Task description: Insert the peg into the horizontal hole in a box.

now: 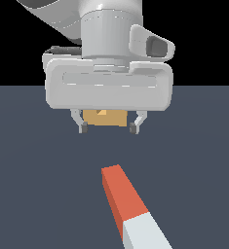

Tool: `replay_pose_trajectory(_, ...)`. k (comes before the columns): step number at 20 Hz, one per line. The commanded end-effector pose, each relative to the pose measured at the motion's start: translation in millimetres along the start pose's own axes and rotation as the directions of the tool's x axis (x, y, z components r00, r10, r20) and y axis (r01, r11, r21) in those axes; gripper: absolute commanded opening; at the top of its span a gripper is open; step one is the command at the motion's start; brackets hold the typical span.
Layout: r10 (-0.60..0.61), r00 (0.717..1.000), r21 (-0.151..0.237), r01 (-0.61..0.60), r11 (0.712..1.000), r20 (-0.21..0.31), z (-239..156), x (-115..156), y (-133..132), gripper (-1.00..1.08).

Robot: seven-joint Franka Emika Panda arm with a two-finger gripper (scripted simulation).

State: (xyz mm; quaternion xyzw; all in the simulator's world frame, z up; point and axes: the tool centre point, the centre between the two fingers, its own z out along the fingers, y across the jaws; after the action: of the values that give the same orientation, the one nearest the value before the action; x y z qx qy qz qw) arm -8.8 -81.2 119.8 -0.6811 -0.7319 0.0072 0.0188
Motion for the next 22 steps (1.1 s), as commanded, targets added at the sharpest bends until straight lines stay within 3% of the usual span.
replay_pose_trajectory(1,-0.032,0.999,-0.004,0.032,0.999,0.003,6,-20,2,1.0)
replay_pose_trajectory(12,-0.182,0.983,-0.021,0.182,0.983,0.018,33,-109,23,1.0)
replay_pose_trajectory(22,-0.254,0.967,-0.029,0.255,0.966,0.026,45,-150,41,1.0)
